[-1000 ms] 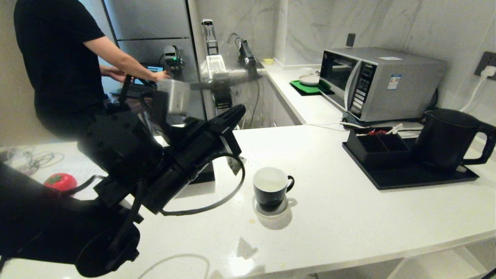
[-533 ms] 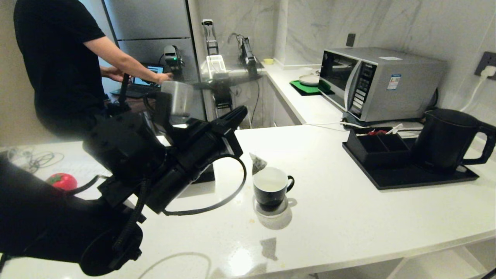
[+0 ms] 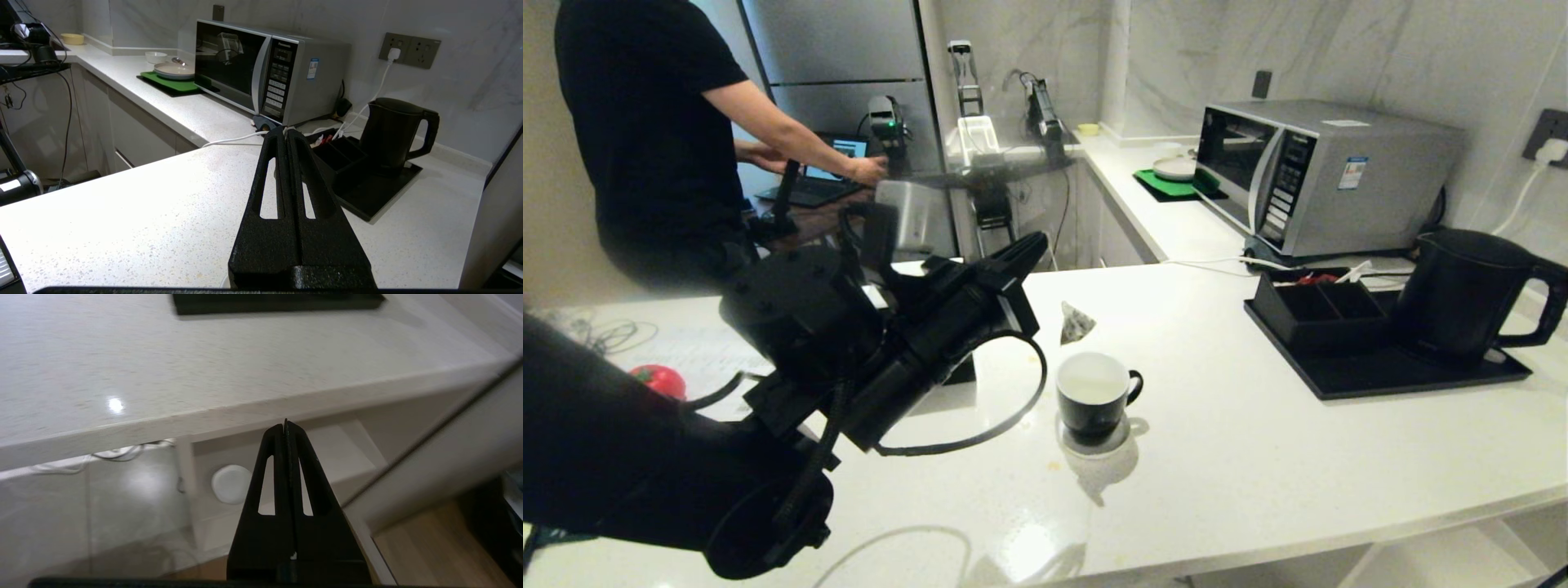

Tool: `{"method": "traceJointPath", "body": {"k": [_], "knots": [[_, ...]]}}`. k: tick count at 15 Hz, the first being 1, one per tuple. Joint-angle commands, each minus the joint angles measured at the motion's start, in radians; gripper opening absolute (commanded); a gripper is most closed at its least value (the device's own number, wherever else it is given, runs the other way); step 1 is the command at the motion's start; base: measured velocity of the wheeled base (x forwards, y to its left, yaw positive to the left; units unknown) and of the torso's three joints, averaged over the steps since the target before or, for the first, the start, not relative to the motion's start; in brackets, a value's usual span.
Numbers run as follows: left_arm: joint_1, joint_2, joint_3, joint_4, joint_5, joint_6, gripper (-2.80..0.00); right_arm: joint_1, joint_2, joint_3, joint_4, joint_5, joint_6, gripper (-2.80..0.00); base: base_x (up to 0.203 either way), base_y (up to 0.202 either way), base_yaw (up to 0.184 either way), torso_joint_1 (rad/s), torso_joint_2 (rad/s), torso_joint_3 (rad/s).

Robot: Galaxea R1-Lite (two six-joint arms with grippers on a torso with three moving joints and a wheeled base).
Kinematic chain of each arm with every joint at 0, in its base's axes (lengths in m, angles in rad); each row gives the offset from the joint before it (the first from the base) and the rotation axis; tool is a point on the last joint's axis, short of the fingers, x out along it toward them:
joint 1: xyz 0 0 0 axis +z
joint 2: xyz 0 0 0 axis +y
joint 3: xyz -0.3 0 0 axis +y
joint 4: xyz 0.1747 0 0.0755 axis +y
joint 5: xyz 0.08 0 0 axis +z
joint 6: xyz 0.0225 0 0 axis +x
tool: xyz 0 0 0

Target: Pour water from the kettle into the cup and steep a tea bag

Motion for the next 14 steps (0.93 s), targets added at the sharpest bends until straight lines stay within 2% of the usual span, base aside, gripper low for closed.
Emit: {"method": "traceJointPath", "body": {"k": [1,2,5,6,8,11,14], "knots": [[0.0,0.006,-0.001,-0.009,0.0,-0.001,-2.8,0.004,-0.082,0.0,0.015,0.051,-0.016,-2.8,0.0,0.0,0.0,0.0,0.0,0.0],[0.0,0.006,0.0,-0.009,0.0,-0.001,-2.8,0.006,-0.122,0.0,0.031,0.121,-0.032,-2.8,0.0,0.0,0.0,0.0,0.0,0.0],[0.0,0.003,0.003,-0.009,0.002,-0.001,-2.8,0.007,-0.199,0.0,0.104,0.404,-0.05,-2.8,0.0,0.0,0.0,0.0,0.0,0.0],[0.0,0.003,0.003,-0.009,0.002,0.0,-2.8,0.007,-0.202,0.0,0.17,0.435,-0.063,-2.8,0.0,0.0,0.0,0.0,0.0,0.0],[0.0,0.001,0.0,-0.009,0.0,0.0,-2.8,0.009,-0.202,0.0,0.236,0.443,-0.069,-2.8,0.0,0.0,0.0,0.0,0.0,0.0],[0.0,-0.003,0.0,-0.01,0.002,0.002,-2.8,0.009,-0.202,0.0,0.233,0.443,0.034,-2.8,0.0,0.0,0.0,0.0,0.0,0.0],[0.0,-0.008,0.0,-0.01,0.003,0.002,-2.8,0.009,-0.203,0.0,0.232,0.441,0.054,-2.8,0.0,0.0,0.0,0.0,0.0,0.0]]}}
